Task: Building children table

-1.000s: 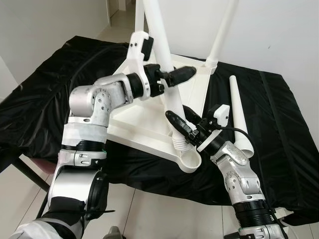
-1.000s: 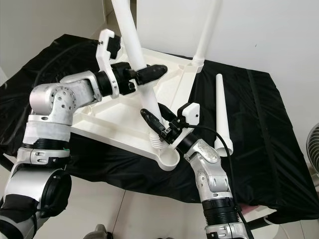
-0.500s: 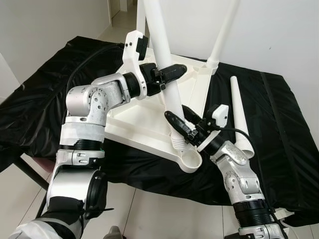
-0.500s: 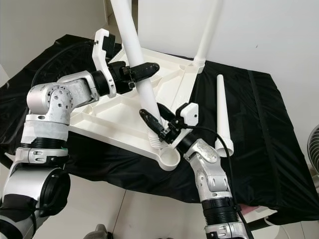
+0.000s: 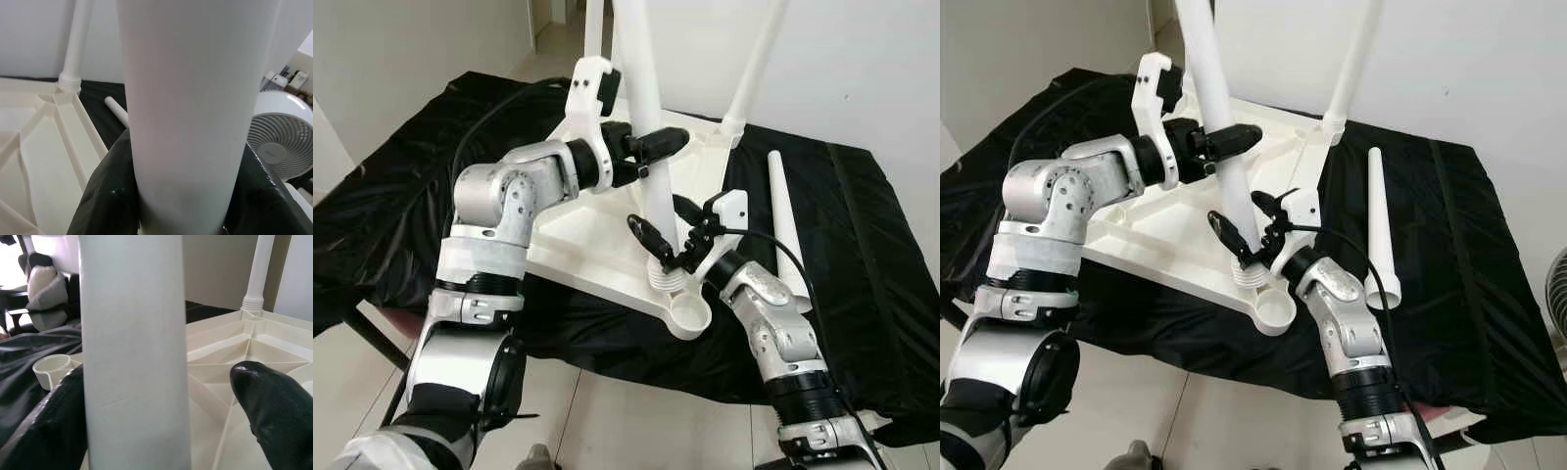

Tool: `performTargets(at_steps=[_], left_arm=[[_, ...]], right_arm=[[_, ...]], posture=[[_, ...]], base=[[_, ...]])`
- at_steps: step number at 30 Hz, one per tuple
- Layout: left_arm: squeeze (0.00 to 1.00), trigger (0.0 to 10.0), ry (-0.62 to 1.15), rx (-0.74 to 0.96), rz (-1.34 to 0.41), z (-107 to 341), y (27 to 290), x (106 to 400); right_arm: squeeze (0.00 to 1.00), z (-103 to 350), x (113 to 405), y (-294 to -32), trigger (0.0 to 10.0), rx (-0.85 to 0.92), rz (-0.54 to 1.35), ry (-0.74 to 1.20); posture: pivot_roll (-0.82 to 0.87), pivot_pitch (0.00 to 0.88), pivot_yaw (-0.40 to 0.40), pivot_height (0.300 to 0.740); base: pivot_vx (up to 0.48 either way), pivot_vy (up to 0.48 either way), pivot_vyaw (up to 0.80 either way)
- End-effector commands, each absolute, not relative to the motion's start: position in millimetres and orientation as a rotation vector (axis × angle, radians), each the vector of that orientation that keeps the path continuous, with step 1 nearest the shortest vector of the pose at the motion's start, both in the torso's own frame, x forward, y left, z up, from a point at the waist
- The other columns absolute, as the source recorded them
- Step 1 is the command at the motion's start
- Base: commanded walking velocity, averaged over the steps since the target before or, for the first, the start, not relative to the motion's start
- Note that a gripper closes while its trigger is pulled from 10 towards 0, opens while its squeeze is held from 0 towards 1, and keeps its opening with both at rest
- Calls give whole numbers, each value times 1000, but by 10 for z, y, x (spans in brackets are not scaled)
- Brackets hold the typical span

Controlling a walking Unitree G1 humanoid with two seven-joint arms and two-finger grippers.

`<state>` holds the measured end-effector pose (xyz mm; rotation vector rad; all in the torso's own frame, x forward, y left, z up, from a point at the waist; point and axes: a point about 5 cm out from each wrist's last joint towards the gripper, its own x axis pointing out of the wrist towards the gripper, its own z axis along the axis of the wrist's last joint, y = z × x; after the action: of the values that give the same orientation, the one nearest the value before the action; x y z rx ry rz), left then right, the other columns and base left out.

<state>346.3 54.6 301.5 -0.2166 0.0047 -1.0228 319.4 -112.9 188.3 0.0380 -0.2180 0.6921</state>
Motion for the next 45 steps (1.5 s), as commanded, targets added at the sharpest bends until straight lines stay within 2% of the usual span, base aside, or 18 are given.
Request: performTargets(at_steps=[1,2,3,7,11,23,24,25,26,27,28,29,30,45], left_arm=[[0,10000,-57,-161,-1018,3094,485,3416],[0,10000,-76,-140,-1005,3100,462,3399],[0,10000,-88,-125,-998,3101,442,3387],[0,10000,-97,-118,-988,3105,424,3380],[0,10000,-184,-2,-955,3158,306,3306],[0,10000,-234,77,-936,3137,150,3234],[0,10000,-237,79,-935,3139,148,3233],[0,10000,-237,79,-935,3139,148,3233],[0,10000,-240,79,-933,3140,147,3234],[0,10000,-240,79,-933,3140,147,3234],[0,10000,-242,82,-932,3139,148,3235],[0,10000,-243,84,-932,3139,148,3235],[0,10000,-245,84,-932,3139,148,3237],[0,10000,-246,84,-943,3126,126,3224]], right_arm=[[294,1879,3232,-1158,10000,-2,658,-187],[294,1896,3243,-1148,10000,-29,650,-183],[0,1902,3254,-1144,10000,-49,644,-174],[0,1908,3268,-1141,10000,-61,636,-167],[0,1985,3325,-1076,10000,-114,638,-102],[0,2119,3390,-1023,10000,-169,641,-74],[0,2129,3392,-1023,7647,-175,639,-74],[0,2129,3392,-1023,7647,-175,639,-74],[0,2146,3394,-1020,4902,-178,636,-77],[0,2146,3394,-1020,4902,-178,636,-77],[0,2156,3394,-1018,2941,-177,636,-78],[0,2161,3394,-1017,2941,-175,636,-78],[0,2164,3390,-1015,0,-174,638,-75],[0,2157,3389,-1053,0,-156,598,-55]], posture=[[129,38,-53,740],[129,38,-53,740],[130,39,-56,740],[130,40,-58,740],[132,41,-66,740],[135,41,-74,740],[135,41,-74,740],[135,41,-74,740],[136,39,-73,740],[136,39,-73,740],[134,39,-71,740],[134,39,-71,740],[134,39,-70,740],[132,41,-60,740]], base=[[0,0,0],[0,0,0],[0,0,0],[0,0,0],[0,0,0],[0,0,0],[0,0,0],[0,0,0],[0,0,0],[0,0,0],[0,0,0],[0,0,0],[0,0,0],[0,0,0]])
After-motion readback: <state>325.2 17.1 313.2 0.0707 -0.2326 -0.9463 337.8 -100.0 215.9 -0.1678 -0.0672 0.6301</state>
